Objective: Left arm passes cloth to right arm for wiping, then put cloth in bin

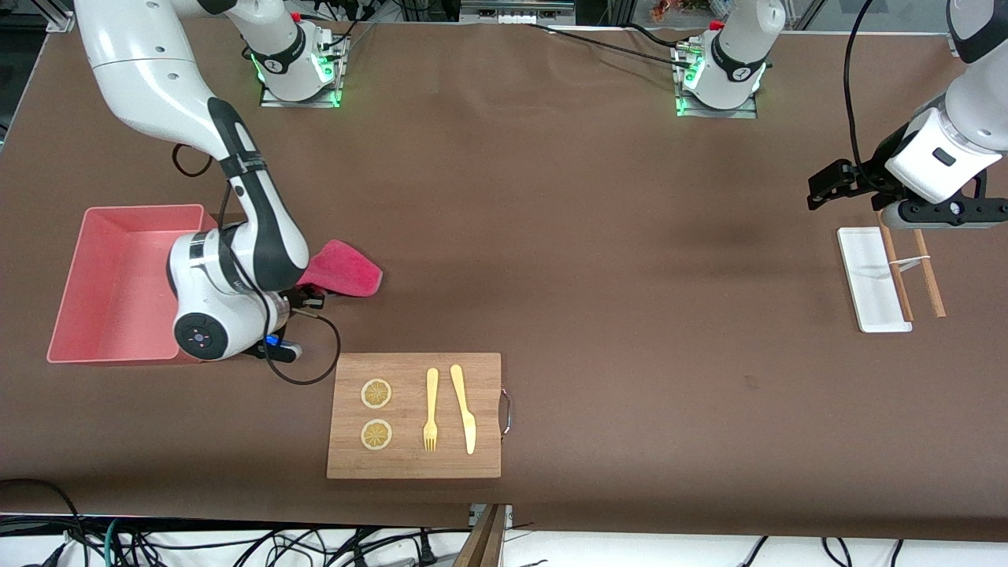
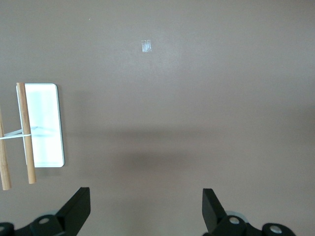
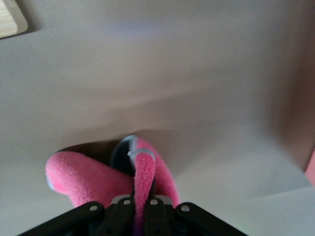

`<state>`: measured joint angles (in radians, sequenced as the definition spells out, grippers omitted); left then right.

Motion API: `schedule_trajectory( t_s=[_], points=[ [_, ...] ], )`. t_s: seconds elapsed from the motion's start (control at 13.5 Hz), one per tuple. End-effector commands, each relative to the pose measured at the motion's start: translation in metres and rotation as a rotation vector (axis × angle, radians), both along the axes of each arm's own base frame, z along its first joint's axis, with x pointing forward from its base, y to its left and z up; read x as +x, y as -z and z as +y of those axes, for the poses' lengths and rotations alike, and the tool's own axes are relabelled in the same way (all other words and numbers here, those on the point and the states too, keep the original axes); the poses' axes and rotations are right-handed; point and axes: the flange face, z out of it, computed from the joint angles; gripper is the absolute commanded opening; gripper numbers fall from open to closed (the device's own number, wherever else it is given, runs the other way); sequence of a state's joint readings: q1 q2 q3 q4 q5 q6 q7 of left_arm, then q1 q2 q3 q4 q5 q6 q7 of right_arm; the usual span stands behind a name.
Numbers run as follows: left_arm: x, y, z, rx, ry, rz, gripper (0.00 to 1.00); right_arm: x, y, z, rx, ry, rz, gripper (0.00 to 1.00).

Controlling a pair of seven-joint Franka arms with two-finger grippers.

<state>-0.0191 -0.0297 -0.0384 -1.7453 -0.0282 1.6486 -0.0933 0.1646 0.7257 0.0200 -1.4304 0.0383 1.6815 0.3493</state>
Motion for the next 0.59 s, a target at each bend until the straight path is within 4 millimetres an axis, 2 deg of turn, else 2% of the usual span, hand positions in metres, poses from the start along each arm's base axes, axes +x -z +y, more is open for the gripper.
schedule_trajectory(
  t_s=[0.0, 0.07, 0.15, 0.22, 0.44, 0.52],
  points=[
    [0.003, -0.007, 0.007, 0.029, 0.014, -0.001, 1.0, 0.002, -0.015, -0.013, -0.016, -0.119, -0.008, 0.0],
    [0.004, -0.006, 0.008, 0.029, 0.011, -0.001, 1.0, 0.003, -0.016, -0.015, -0.04, -0.178, -0.01, 0.0],
    [0.009, 0.001, 0.02, 0.028, -0.01, 0.008, 1.0, 0.003, -0.016, -0.015, -0.053, -0.184, -0.012, 0.0],
    [0.015, 0.008, 0.023, 0.027, -0.014, 0.013, 1.0, 0.002, -0.015, -0.01, -0.054, -0.184, -0.016, 0.0],
    [0.023, 0.001, 0.025, 0.029, -0.021, -0.005, 1.0, -0.001, -0.006, 0.019, -0.081, -0.138, -0.043, 0.0],
    [0.024, -0.001, 0.028, 0.028, -0.024, -0.01, 1.0, -0.003, -0.001, 0.035, -0.09, -0.113, -0.059, 0.0]
  ],
)
